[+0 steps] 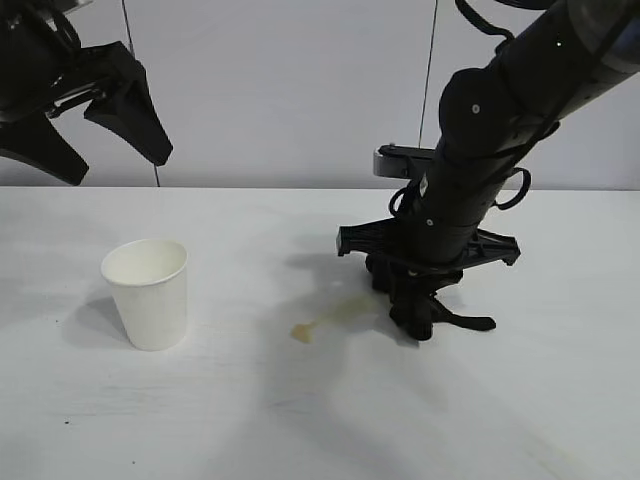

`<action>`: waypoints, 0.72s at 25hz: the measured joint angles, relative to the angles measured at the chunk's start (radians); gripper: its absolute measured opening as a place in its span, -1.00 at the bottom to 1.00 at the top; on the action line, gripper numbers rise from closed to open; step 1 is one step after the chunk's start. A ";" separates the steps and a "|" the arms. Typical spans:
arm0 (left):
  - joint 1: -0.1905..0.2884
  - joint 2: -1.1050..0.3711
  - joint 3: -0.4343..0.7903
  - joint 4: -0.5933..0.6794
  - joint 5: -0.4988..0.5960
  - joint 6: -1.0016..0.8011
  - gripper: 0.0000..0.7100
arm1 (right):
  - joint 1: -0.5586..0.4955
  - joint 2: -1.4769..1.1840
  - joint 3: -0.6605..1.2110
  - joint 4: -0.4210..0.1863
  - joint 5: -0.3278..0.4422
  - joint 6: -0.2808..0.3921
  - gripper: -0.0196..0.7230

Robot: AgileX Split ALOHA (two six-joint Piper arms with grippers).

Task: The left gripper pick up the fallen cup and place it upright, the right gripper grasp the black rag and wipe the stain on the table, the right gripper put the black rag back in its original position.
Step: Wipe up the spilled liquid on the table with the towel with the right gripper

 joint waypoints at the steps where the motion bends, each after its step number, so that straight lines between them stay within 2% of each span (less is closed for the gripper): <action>1: 0.000 0.000 0.000 0.000 0.000 0.000 0.95 | 0.023 0.001 0.000 0.001 0.000 0.000 -0.61; 4: 0.000 0.000 0.000 0.000 0.001 0.000 0.95 | 0.045 0.002 0.000 0.001 0.000 0.000 -0.61; 7: 0.000 0.000 0.000 0.000 0.001 0.000 0.95 | 0.021 0.002 0.000 0.015 -0.004 0.002 -0.61; 10: 0.000 0.000 0.000 0.000 0.001 0.000 0.95 | -0.056 0.004 0.000 0.019 -0.009 0.004 -0.61; 15: 0.000 0.000 0.000 0.000 0.001 0.000 0.95 | -0.200 0.008 -0.006 -0.011 -0.018 0.007 -0.61; 18: 0.000 0.000 0.000 0.000 0.001 0.000 0.95 | -0.250 0.008 -0.006 -0.023 -0.017 0.008 -0.61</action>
